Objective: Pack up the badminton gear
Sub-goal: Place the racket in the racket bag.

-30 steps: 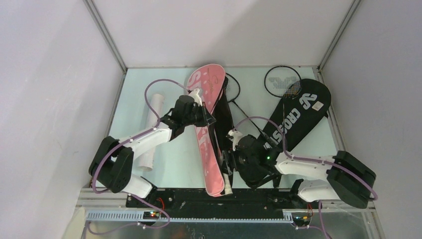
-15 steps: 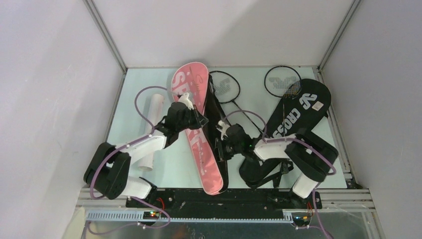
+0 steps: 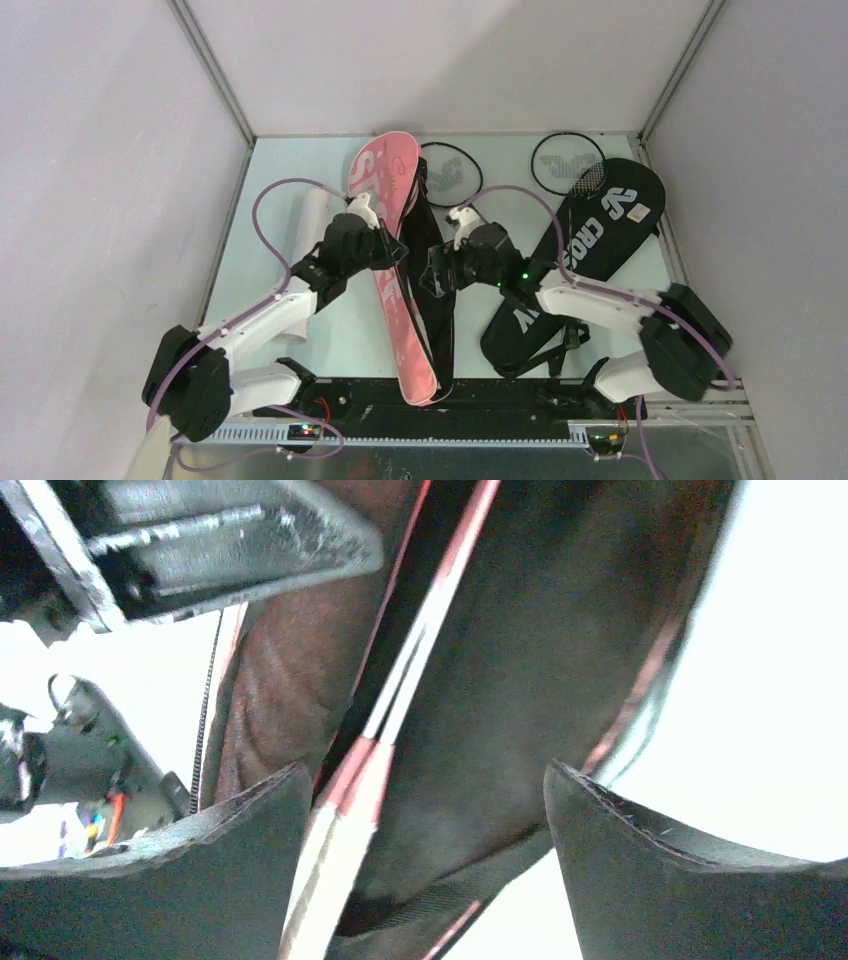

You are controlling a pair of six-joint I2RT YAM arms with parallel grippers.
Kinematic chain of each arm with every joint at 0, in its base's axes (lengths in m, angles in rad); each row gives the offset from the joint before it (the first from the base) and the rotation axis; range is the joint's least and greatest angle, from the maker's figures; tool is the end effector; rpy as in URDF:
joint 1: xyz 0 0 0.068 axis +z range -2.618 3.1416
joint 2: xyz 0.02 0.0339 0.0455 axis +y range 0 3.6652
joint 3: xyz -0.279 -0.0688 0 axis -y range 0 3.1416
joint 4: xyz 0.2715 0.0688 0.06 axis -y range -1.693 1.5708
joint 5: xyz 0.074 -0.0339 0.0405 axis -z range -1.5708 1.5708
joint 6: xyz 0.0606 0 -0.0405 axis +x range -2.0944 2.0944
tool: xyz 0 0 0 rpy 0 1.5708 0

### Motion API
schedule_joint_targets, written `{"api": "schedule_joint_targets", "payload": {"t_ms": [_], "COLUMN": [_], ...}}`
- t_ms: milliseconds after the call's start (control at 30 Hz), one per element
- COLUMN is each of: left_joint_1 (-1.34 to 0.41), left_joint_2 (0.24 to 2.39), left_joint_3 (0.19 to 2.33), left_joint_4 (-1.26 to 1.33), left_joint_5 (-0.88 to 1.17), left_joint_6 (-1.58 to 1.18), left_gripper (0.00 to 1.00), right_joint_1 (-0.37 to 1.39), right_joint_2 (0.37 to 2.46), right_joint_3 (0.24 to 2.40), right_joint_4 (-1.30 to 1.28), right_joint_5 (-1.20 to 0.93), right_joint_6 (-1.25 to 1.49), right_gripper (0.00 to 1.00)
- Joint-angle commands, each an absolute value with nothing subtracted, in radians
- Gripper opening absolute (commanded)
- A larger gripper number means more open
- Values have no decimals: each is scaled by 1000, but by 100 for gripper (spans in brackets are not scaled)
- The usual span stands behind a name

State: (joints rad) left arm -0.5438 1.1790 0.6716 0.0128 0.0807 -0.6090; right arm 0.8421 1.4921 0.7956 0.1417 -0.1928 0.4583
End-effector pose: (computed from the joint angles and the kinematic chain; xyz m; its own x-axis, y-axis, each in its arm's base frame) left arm 0.2527 -0.1585 0.2281 -0.6629 -0.2655 -0.7000 0.2404 0.8100 -0.5349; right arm 0.2299 0.2750 0.1932 -0.6865 -0.1171 -0.7176 -0.5987 0.6510 0.4666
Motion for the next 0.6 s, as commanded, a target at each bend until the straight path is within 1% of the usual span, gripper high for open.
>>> {"api": "schedule_joint_targets", "payload": {"t_ms": [0,67,167,267,333,433,500,533,567], "left_joint_1": [-540,-540,-540,-540,-540,-539,-539,-540,-539], "left_joint_2": [1119,1116,1112,1096,1081,1050,1029,1022,1004], "left_joint_3": [715,699,684,669,657,639,627,624,620], "left_joint_4": [62,84,97,101,100,80,74,66,60], "left_joint_5": [46,74,117,123,123,103,94,87,84], "left_joint_6": [-594,-604,-612,-623,-625,-629,-631,-631,-629], "left_gripper": [0,0,0,0,0,0,0,0,0], "right_joint_1": [835,812,775,758,761,785,806,813,814], "right_joint_2": [1373,1373,1420,1523,1593,1721,1781,1796,1808], "right_joint_3": [781,750,720,725,751,805,840,849,850], "right_joint_4": [-61,-51,51,181,228,244,257,283,295], "right_joint_5": [153,165,75,-20,-61,-16,-5,-5,-9], "right_joint_6": [369,374,374,389,411,428,441,446,449], "right_gripper": [89,91,93,93,91,84,74,51,34]}}
